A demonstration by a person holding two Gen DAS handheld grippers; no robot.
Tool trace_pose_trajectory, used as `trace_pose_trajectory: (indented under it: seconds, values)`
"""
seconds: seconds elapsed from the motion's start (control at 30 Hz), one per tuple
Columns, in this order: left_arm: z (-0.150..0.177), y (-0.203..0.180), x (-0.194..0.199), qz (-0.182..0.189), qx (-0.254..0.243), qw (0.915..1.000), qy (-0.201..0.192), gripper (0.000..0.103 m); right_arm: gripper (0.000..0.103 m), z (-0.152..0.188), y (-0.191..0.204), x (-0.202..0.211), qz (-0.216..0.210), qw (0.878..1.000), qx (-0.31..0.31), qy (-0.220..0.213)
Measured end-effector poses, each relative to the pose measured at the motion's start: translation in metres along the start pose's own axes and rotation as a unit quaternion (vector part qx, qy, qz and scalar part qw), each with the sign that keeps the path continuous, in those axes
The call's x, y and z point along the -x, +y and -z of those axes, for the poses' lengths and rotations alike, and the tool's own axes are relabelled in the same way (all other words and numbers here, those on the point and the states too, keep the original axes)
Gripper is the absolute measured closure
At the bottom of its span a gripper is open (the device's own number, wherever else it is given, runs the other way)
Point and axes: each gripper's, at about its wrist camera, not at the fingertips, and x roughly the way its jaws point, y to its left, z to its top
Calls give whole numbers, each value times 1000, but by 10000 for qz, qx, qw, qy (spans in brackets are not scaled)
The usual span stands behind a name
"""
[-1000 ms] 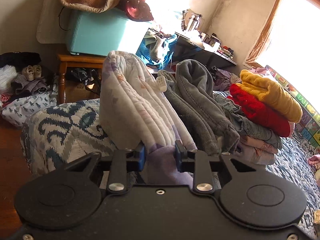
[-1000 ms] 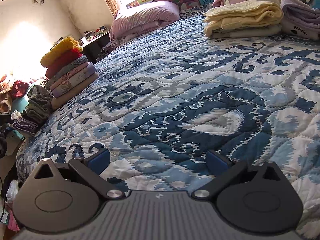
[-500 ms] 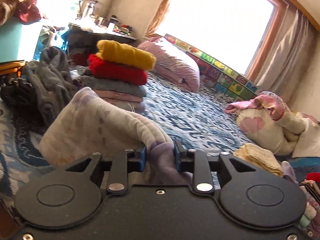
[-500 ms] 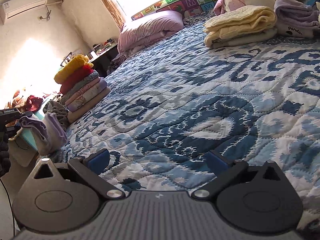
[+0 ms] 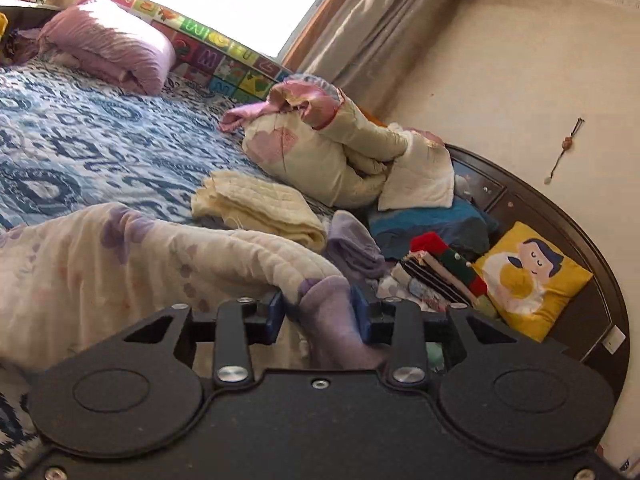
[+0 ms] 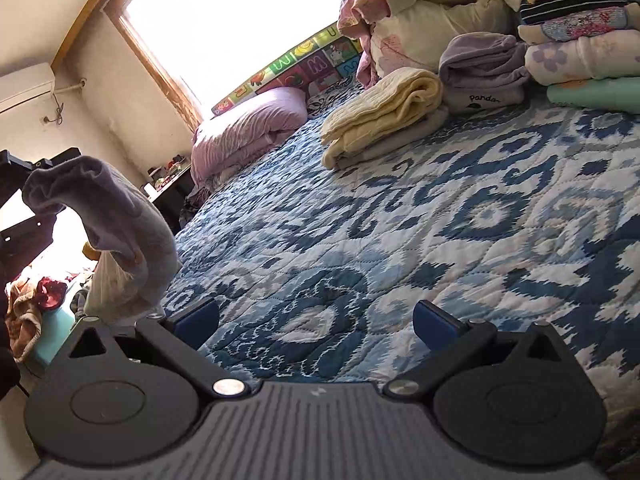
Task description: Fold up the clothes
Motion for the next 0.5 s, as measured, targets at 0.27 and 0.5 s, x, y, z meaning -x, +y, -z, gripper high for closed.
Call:
trace_pose_trajectory:
  seconds: [0.27,0.5]
  values:
    - [17,48,23,-525,662,9960,-295,49,1,-14,-53,26,283,9975,-507,-396]
    - [28,92,46,-1026,1241,9849,-630,42,2,-8,-58,8,397,9985,-334,-157]
